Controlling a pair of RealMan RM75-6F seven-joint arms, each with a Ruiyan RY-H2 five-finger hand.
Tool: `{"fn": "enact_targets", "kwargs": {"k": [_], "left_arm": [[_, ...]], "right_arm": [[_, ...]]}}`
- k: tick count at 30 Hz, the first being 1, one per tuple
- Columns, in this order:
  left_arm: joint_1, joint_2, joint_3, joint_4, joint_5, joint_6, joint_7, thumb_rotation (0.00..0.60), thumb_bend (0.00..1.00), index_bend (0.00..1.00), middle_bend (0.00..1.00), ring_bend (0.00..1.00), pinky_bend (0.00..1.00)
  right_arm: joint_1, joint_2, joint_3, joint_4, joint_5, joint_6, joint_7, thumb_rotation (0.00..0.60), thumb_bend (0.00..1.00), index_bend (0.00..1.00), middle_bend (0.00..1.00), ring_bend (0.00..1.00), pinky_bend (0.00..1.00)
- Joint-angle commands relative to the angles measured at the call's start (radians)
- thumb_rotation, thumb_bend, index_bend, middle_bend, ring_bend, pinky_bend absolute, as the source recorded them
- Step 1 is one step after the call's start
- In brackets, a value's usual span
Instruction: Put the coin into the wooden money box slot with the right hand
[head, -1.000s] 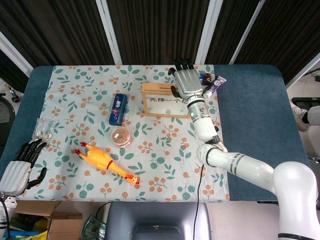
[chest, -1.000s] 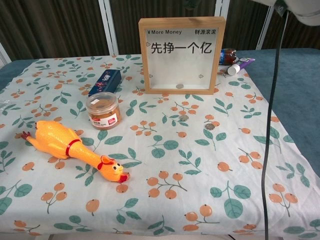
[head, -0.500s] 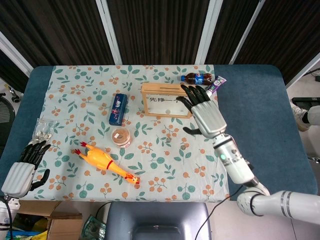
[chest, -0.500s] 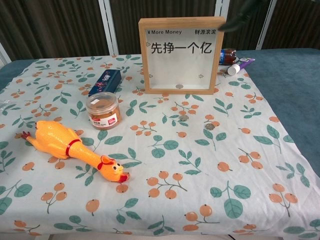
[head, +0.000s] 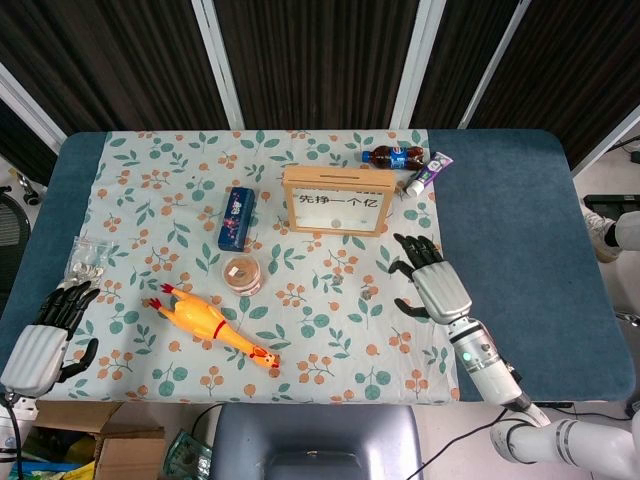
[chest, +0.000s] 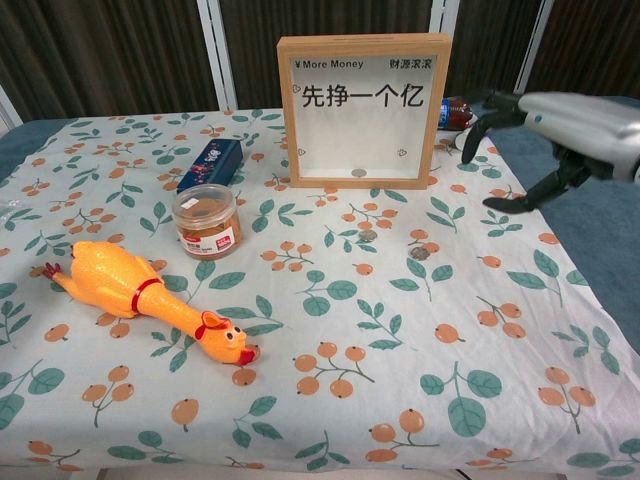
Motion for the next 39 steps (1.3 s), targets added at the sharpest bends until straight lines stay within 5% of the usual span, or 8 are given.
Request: {"fn": "enact_targets", "kwargs": {"k": [1,19,39], "left_arm": [[0.002,0.004,-0.001,0.003,-0.002,0.004,-0.011,0.600,0.48,0.00,0.00,0.00,0.04],[0.004,0.006,-0.002,0.007,-0.003,0.006,-0.024,0.600,0.48,0.00,0.00,0.00,0.04],[0.002,0.006,-0.002,0.009,-0.005,0.002,-0.026,0.600,0.48,0.00,0.00,0.00,0.04]], "right_arm": [[-0.007,-0.124,-0.014,0.156,-0.020,-0.070,0.030,0.600,0.44,0.53,0.12,0.00,0.00],[0.058,-0.272,0.061,0.391,0.006,-0.225,-0.035,0.600,0.53,0.58,0.13,0.00,0.00],[0.076,-0.317,0.081,0.443,-0.012,-0.285,-0.044,0.600,0.53,0.58,0.13,0.00,0.00]]}}
